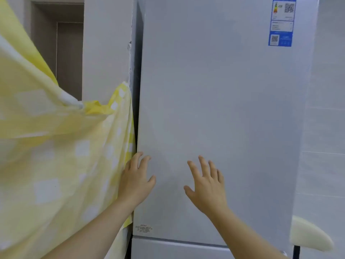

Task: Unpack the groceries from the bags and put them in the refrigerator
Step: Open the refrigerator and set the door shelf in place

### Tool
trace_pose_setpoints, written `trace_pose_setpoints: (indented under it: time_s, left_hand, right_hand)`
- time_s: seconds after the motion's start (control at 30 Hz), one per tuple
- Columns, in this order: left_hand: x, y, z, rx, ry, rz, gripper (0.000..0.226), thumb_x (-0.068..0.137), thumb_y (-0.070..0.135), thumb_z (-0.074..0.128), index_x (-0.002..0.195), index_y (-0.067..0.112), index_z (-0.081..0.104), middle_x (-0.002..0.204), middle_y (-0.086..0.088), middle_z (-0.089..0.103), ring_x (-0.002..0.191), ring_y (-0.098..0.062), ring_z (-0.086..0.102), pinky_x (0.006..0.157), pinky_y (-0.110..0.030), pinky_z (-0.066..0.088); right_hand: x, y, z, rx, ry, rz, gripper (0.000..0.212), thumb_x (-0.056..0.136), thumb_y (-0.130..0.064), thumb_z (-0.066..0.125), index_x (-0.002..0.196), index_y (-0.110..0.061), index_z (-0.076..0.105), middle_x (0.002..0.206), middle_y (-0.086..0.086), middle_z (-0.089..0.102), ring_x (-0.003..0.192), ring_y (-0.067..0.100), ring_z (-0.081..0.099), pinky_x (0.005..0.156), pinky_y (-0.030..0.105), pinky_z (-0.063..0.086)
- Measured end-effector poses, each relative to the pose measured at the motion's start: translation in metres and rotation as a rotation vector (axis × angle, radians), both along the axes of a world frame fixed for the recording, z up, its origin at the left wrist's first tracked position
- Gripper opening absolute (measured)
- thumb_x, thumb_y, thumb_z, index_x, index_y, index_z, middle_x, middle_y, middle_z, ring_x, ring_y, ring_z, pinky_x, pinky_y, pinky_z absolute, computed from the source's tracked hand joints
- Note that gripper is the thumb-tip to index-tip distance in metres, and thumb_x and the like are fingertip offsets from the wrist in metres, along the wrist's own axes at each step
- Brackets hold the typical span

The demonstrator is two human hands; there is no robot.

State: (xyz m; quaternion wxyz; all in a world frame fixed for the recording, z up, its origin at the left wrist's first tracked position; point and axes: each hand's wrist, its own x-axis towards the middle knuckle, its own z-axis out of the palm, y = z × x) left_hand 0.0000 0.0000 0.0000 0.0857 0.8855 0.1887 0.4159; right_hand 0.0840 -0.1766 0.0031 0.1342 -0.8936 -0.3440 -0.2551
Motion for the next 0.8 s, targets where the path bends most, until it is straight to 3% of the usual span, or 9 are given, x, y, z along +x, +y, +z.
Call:
trace_pose_setpoints:
  time_s: [0.17, 0.33, 0.47, 0.53, 0.6, 0.8]
  left_hand:
    - [0.017, 0.018, 0.000, -0.326, -0.093, -0.075, 0.080, 0.086, 0.032, 0.062, 0.147, 0.017, 0.013, 0.151, -0.002, 0.018, 0.137, -0.020, 0.025, 0.102, -0.030, 0.032]
    - [0.033, 0.027, 0.006, -0.598, -0.220, -0.234, 0.082, 0.088, 0.023, 0.061, 0.149, 0.020, 0.007, 0.152, 0.001, 0.023, 0.138, -0.019, 0.027, 0.108, -0.032, 0.027]
    - [0.040, 0.035, 0.010, -0.728, -0.265, -0.257, 0.071, 0.089, 0.020, 0.060, 0.147, 0.018, 0.018, 0.147, -0.001, 0.034, 0.132, -0.021, 0.038, 0.107, -0.037, 0.035]
    - [0.039, 0.038, 0.016, -0.850, -0.292, -0.277, 0.053, 0.092, 0.022, 0.056, 0.140, 0.014, 0.033, 0.137, -0.004, 0.048, 0.114, -0.023, 0.052, 0.092, -0.034, 0.043]
    - [0.037, 0.039, 0.024, -0.947, -0.319, -0.298, 0.042, 0.096, 0.024, 0.051, 0.134, 0.011, 0.041, 0.129, -0.006, 0.053, 0.098, -0.020, 0.054, 0.079, -0.030, 0.042]
    - [0.036, 0.040, 0.024, -0.945, -0.317, -0.244, 0.048, 0.097, 0.025, 0.048, 0.140, 0.007, 0.035, 0.136, -0.010, 0.047, 0.117, -0.028, 0.051, 0.087, -0.031, 0.041]
  right_hand:
    - [0.015, 0.019, -0.006, -0.006, 0.022, -0.030, 0.073, 0.093, -0.045, 0.046, 0.148, -0.034, 0.001, 0.158, 0.001, -0.010, 0.145, 0.031, -0.007, 0.116, 0.044, 0.003]
    - [0.021, 0.027, -0.013, -0.027, 0.035, -0.048, 0.078, 0.093, -0.041, 0.046, 0.148, -0.031, -0.008, 0.156, 0.000, -0.019, 0.144, 0.032, -0.013, 0.116, 0.045, 0.001]
    - [0.022, 0.028, -0.015, -0.086, 0.062, -0.073, 0.080, 0.094, -0.039, 0.045, 0.147, -0.032, -0.014, 0.152, 0.001, -0.031, 0.141, 0.033, -0.023, 0.116, 0.048, -0.001]
    - [0.019, 0.029, -0.013, -0.095, 0.082, -0.078, 0.080, 0.094, -0.039, 0.045, 0.147, -0.032, -0.015, 0.152, 0.002, -0.033, 0.141, 0.034, -0.024, 0.115, 0.049, -0.001]
    - [0.016, 0.030, -0.011, -0.099, 0.100, -0.075, 0.080, 0.094, -0.039, 0.045, 0.147, -0.032, -0.015, 0.151, 0.002, -0.033, 0.140, 0.034, -0.024, 0.115, 0.049, -0.002]
    - [0.011, 0.029, -0.017, -0.099, 0.138, -0.050, 0.076, 0.093, -0.040, 0.045, 0.148, -0.032, -0.007, 0.153, 0.002, -0.028, 0.142, 0.034, -0.020, 0.116, 0.048, -0.002]
